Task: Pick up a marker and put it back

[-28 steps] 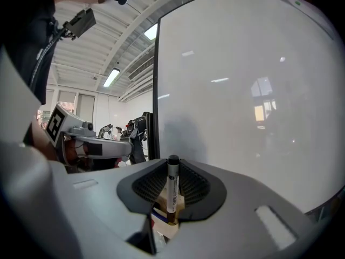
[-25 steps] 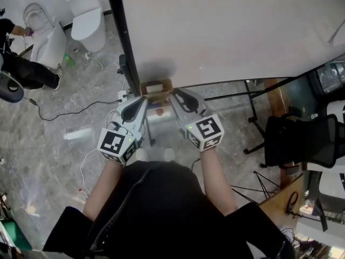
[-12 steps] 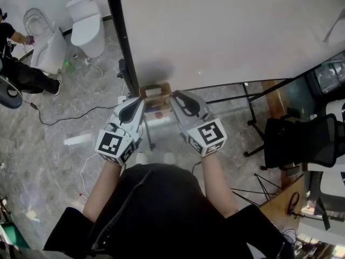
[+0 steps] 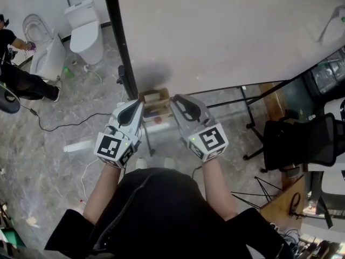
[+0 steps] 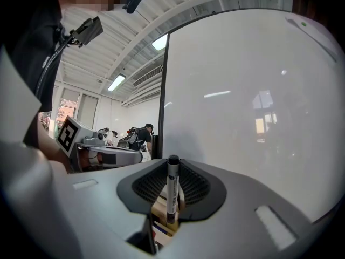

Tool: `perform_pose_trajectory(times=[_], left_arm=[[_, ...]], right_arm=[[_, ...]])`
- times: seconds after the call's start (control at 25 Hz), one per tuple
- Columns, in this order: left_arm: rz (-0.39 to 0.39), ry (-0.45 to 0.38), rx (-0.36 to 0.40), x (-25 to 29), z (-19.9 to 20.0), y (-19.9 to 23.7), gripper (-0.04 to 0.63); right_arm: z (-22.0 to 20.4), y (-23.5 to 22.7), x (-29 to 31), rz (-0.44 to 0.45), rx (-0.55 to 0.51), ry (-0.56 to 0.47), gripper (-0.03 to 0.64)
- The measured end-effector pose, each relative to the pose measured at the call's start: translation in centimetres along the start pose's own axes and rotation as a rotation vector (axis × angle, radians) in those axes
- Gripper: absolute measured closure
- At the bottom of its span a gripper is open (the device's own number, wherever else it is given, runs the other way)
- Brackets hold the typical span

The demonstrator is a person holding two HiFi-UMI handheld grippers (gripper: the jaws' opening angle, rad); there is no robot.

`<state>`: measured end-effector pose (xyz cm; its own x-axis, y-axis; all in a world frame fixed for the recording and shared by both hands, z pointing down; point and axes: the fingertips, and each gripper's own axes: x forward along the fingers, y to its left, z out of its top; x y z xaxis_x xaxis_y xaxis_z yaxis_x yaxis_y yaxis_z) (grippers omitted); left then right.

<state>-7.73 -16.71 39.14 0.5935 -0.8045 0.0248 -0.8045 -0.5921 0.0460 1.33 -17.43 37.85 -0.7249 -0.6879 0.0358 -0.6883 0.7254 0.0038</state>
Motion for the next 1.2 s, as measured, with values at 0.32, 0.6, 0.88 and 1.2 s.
perform_pose_trajectory(times=[0.32,0.6,0.88,1.2], left_arm=[[-0.015,-0.027,0.011,-0.1,1.5,-0.2,0.591],[0.0,-0.076,-0.018,-0.2,4.0,0.0,0.591],[-0.011,-0.095,-0.006,-0.2,5.0,-0.1,0.592],[-0.01,-0.105,0.001,-0.3,5.6,0.1,0.592]], right_arm=[[2.2,0.3,-0.4,-0.007,-0.024,-0.039,0.54],[3.6,0.6,-0.7,-0.011,-0.034,-0.067,0.54],[4.8,0.9,-0.9,-0.017,-0.056,-0.087,0.54],[6.3,0.9,-1.1,-0.022,-0.074,-0.112,0.54]])
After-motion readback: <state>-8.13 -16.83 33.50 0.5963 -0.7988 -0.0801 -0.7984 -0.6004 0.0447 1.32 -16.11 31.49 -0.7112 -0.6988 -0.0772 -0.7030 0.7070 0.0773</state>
